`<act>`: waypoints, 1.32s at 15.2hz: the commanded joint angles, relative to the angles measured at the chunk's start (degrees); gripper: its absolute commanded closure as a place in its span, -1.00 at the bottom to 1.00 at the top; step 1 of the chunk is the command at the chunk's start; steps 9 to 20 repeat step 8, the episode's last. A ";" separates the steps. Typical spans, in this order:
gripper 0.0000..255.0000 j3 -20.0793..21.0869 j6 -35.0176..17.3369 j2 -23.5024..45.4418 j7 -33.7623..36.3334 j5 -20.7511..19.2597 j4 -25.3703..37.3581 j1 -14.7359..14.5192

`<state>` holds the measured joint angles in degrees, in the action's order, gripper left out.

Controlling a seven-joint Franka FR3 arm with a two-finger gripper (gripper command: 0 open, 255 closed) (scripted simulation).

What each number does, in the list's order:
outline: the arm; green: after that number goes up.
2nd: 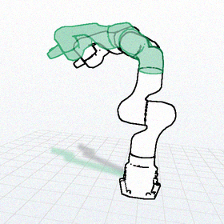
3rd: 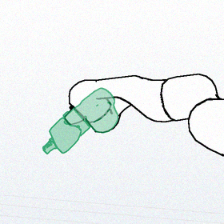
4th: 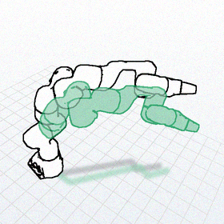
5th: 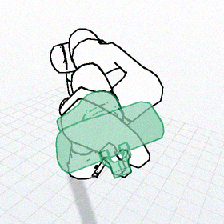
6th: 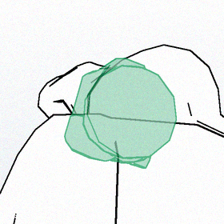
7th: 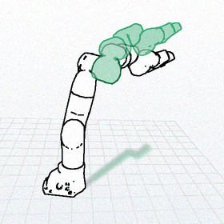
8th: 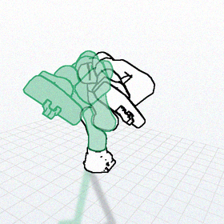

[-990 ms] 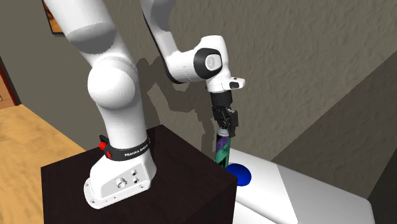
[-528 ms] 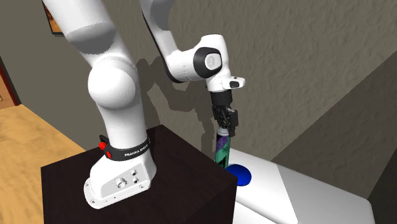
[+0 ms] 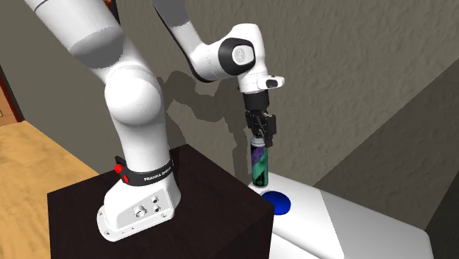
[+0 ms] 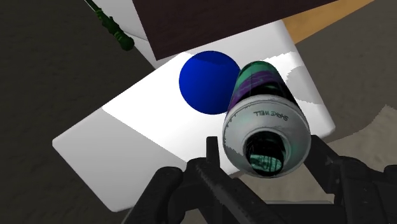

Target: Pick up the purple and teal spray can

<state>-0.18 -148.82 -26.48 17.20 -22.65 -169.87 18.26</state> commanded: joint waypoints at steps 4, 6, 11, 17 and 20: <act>1.00 -0.85 5.89 -4.70 -2.31 2.39 1.24 -1.69; 1.00 -1.07 8.20 -6.40 -3.06 3.14 1.87 -2.21; 1.00 -1.08 8.37 -6.52 -3.12 3.19 1.92 -2.24; 1.00 -1.08 8.37 -6.52 -3.12 3.19 1.92 -2.24; 1.00 -1.08 8.37 -6.52 -3.12 3.19 1.92 -2.24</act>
